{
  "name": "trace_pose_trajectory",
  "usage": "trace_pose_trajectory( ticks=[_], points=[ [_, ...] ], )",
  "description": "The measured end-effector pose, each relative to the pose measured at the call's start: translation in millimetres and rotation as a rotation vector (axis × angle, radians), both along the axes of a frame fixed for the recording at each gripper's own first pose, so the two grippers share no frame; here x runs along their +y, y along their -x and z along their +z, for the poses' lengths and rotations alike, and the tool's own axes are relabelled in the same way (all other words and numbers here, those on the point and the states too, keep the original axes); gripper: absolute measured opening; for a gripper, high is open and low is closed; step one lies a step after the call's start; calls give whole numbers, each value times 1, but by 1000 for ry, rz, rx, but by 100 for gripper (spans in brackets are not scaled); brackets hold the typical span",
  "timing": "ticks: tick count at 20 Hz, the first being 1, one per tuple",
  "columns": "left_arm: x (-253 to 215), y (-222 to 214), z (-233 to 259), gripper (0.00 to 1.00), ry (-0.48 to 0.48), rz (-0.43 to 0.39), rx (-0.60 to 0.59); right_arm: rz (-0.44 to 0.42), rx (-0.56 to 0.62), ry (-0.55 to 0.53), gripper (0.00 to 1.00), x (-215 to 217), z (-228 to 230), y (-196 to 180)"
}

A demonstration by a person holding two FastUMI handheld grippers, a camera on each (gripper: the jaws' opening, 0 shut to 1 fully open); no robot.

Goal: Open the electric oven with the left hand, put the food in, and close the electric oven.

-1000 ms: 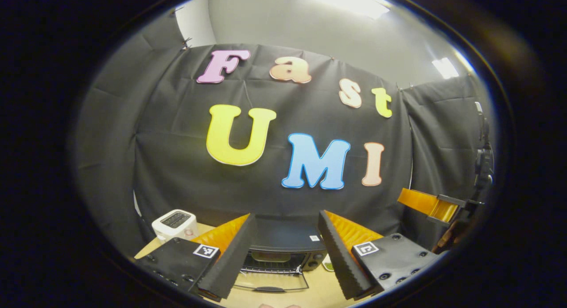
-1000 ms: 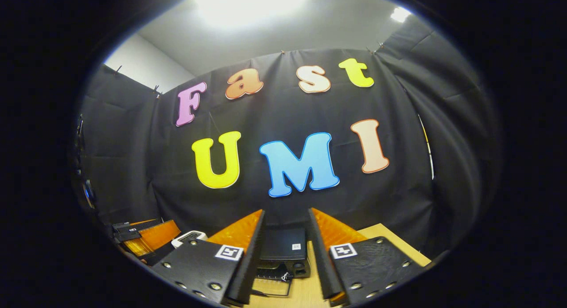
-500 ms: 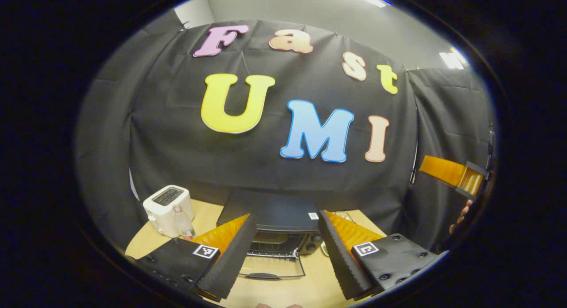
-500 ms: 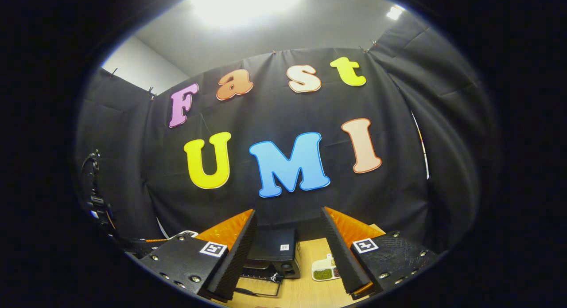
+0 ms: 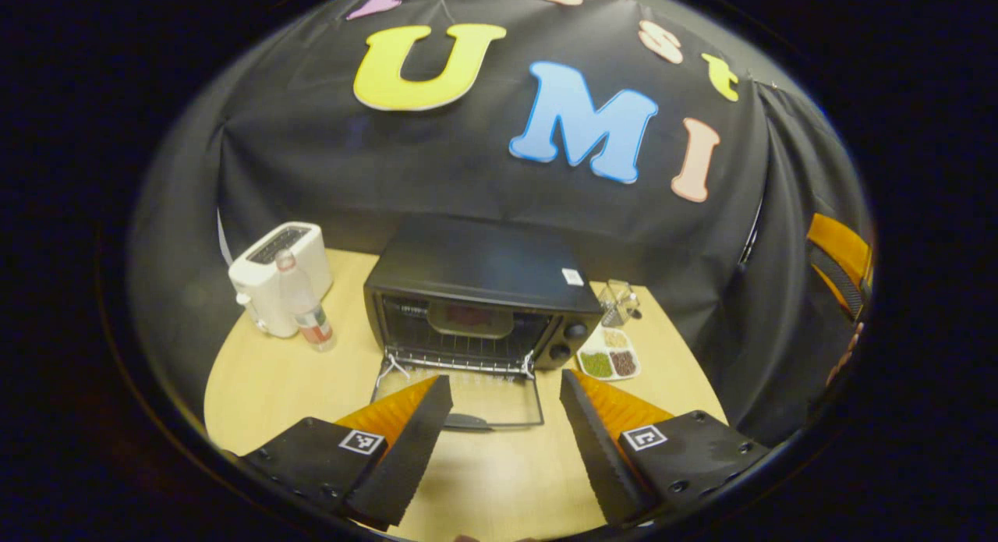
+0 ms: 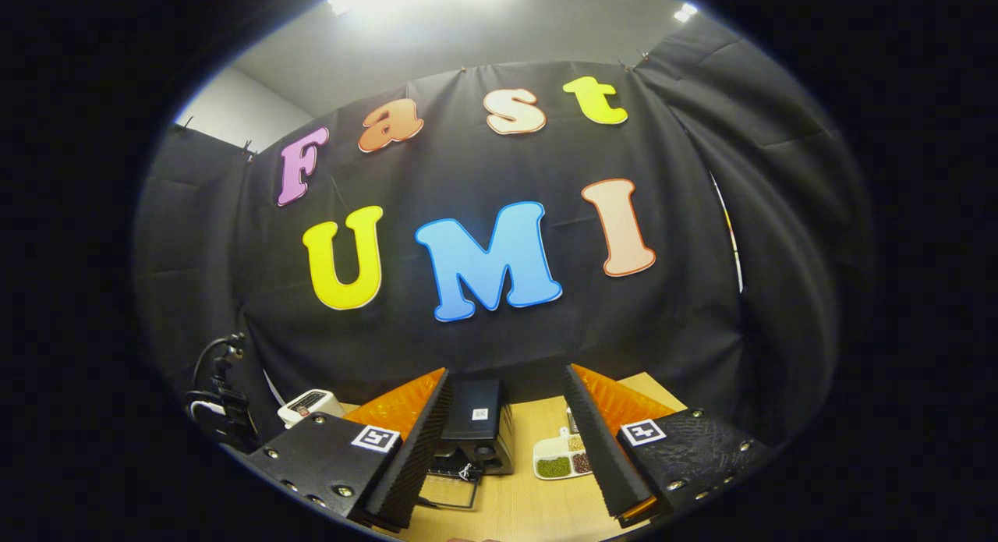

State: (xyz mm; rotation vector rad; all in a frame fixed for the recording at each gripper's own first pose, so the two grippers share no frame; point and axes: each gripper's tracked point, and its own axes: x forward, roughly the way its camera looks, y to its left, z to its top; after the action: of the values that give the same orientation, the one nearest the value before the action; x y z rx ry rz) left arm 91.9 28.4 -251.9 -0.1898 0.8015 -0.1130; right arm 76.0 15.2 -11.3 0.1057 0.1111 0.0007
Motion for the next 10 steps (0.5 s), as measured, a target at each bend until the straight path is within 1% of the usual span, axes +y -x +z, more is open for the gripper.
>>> trace_pose_trajectory(
  ticks=[1, 2, 3, 4, 6, 9, 10],
  points=[
    [1, 6, -19, 99, 12, 6, 54, -6, 10, -2, 88, -3, -3, 0],
    [1, 11, -35, 95, 21, 10, 103, -16, 19, -4, 88, -9, -6, 2],
    [2, 17, -50, 95, 24, 11, 153, -27, 28, -6, 88, -14, -9, 3],
    [3, 22, -65, 92, 17, 9, 204, -37, 38, -7, 88, -17, -13, 3],
    [7, 27, -84, 99, -12, 0, 270, -55, 57, -8, 88, -23, -20, 3],
    [14, 35, -110, 99, -83, -35, 339, -77, 86, -4, 88, -31, -29, 3],
    [16, 36, -120, 93, -104, -45, 365, -85, 95, -2, 88, -34, -33, 4]
  ],
)
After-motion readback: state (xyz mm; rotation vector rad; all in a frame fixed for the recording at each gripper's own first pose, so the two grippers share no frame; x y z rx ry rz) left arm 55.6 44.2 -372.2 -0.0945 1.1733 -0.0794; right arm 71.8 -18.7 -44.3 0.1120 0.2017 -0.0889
